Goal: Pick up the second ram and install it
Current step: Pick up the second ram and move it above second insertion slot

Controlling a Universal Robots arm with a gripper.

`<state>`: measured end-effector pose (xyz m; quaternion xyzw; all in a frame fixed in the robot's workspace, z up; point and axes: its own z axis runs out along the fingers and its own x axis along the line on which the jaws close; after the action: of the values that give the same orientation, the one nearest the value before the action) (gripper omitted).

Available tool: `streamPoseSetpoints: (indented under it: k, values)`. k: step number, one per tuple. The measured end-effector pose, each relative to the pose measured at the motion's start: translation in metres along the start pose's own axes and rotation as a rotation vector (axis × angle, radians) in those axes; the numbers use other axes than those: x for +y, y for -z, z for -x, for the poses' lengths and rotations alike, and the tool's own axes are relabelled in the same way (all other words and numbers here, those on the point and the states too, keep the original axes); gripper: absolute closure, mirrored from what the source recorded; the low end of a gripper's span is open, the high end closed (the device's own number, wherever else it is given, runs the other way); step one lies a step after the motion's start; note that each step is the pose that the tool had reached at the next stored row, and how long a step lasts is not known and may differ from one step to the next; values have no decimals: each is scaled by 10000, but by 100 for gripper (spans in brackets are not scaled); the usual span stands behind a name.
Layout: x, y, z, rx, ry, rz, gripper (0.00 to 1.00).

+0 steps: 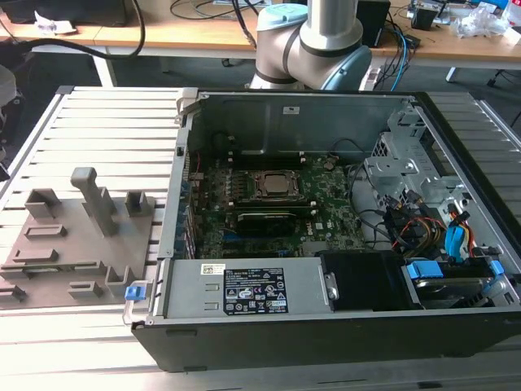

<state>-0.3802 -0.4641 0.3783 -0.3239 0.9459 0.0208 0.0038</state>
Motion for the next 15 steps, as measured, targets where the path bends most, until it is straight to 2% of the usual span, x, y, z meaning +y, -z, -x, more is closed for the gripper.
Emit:
streamPoseSetpoints:
  k: [2, 5, 15]
  values:
    - [0, 0, 0, 22, 588, 12, 89]
    - [0, 0, 0, 43, 1186, 25, 89]
    - [0, 0, 0, 150, 4076, 84, 89]
